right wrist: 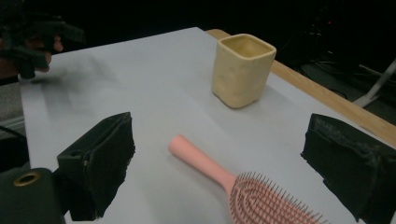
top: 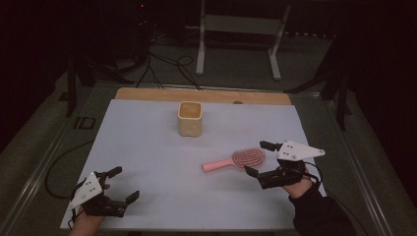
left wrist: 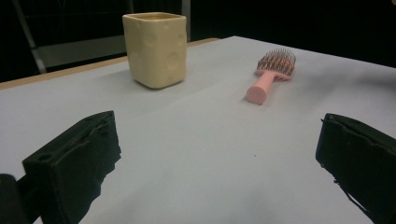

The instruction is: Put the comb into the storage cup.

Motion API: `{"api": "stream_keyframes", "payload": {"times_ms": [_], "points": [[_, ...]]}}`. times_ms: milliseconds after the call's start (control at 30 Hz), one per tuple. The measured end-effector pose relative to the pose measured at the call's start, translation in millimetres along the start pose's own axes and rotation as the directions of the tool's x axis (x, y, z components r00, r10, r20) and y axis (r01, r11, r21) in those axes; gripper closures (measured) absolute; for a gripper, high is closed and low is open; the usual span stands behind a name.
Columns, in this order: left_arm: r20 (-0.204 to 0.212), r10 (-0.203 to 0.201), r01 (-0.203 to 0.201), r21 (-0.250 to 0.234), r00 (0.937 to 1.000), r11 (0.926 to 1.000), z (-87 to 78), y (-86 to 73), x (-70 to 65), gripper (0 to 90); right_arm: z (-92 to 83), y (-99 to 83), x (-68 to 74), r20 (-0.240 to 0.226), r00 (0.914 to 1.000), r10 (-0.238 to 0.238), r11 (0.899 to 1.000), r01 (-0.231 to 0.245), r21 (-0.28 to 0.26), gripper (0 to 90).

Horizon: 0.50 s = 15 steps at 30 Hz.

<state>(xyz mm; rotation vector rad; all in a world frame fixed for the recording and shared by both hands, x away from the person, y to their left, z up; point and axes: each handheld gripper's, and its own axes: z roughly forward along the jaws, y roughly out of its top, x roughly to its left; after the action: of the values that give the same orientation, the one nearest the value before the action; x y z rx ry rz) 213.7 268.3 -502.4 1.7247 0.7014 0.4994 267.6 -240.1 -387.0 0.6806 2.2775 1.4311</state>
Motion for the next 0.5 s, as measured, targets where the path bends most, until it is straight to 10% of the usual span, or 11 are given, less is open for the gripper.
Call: {"api": "stream_keyframes", "payload": {"times_ms": [500], "points": [[-0.001, 0.004, -0.004, -0.004, 1.0000, 1.0000, -0.8, 0.4, 0.4, 0.0, 39.6, 19.9, -2.0, -0.042, 0.9989, -0.022, 0.999, 0.023, 0.023, 8.6]]}}
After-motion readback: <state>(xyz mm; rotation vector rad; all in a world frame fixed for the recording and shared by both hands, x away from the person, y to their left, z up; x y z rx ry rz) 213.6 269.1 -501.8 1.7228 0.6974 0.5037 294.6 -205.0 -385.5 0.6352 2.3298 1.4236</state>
